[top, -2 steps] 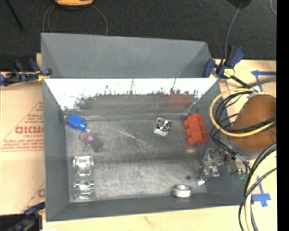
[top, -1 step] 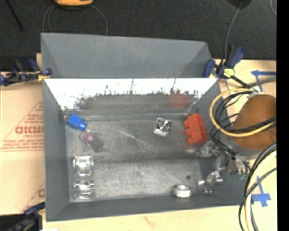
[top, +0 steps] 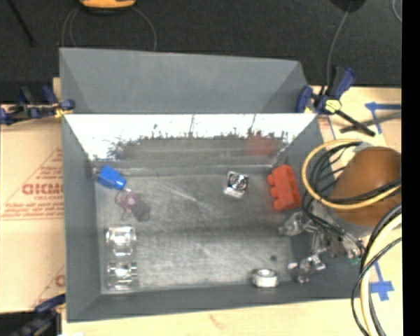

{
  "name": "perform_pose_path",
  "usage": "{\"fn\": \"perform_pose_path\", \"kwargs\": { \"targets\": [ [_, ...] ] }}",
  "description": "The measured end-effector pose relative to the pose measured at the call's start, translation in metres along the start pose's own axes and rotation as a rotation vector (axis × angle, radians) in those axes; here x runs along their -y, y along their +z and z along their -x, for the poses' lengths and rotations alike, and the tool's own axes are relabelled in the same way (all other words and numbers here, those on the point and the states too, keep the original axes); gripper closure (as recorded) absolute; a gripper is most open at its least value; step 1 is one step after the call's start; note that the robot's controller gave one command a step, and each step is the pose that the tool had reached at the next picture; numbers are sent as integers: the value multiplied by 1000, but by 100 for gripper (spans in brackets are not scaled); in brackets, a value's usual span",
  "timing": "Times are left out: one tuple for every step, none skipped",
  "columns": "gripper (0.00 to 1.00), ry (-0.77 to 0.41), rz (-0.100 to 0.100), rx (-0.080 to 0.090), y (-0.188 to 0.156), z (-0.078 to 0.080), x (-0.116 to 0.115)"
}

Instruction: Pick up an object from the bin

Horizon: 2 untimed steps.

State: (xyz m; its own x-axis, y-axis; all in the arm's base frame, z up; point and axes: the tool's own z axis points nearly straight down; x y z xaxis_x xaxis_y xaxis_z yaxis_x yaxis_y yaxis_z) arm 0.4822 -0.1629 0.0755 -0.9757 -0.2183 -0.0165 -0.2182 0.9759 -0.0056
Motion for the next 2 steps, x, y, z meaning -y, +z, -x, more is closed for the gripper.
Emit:
{"fn": "perform_pose_path", "kwargs": {
  "targets": [
    [100,-3,-2,0,0,0,1],
    [100,-9,2,-11,-8,-1,1]
  ]
}}
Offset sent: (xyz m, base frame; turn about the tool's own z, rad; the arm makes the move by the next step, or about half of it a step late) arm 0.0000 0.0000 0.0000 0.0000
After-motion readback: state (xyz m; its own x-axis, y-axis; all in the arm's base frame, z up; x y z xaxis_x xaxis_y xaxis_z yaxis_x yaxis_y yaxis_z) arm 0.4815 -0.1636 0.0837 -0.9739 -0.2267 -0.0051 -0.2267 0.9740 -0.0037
